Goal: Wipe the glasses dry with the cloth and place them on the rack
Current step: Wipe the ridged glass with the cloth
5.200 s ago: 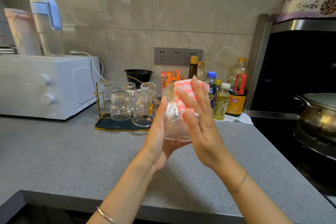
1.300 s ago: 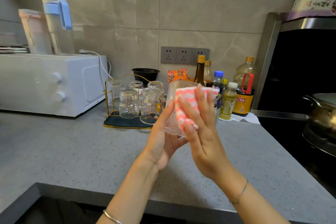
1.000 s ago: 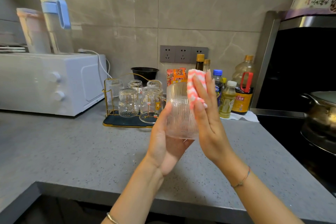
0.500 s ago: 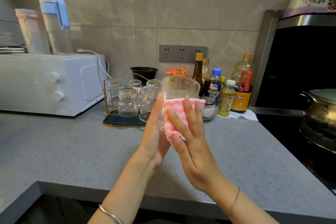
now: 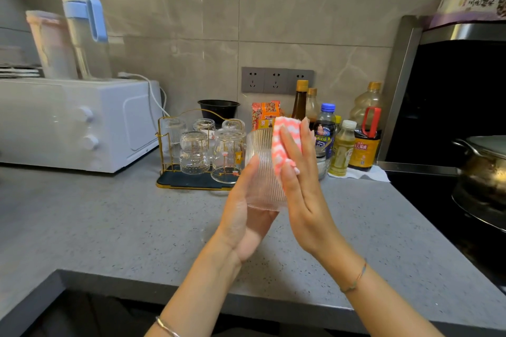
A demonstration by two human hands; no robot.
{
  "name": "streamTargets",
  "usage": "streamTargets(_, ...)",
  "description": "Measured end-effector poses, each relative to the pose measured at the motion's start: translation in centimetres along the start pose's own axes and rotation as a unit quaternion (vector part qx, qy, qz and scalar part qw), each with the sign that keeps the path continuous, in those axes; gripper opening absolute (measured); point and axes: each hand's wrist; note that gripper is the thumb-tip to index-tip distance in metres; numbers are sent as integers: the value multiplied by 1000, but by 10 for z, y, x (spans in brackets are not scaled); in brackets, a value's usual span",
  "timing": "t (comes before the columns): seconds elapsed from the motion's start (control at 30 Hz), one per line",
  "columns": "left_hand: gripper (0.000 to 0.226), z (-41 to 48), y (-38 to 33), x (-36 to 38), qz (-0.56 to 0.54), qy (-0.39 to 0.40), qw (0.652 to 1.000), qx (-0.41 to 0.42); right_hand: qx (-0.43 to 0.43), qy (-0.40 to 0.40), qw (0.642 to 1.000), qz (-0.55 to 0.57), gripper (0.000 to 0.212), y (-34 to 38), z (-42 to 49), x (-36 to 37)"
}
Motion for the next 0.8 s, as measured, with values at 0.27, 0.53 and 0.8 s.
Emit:
streamTargets(0.27, 59, 6, -3, -4, -2, 35, 999, -8, -25, 70, 996, -57, 47, -1, -41, 15)
streamTargets(0.53, 51, 7, -5, -12, 26, 39, 999, -24, -42, 55, 991, -111, 47, 0, -16, 3)
streamTargets(0.8, 66, 3, 7, -10, 12, 69, 997, -28, -14, 1, 1000, -9, 45, 1, 11, -11)
Point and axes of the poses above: each hand's wrist, its own z-axis towards the middle knuckle, its own x-axis out of the palm, y = z × x, and after that the axes turned 14 degrees about z, right-handed
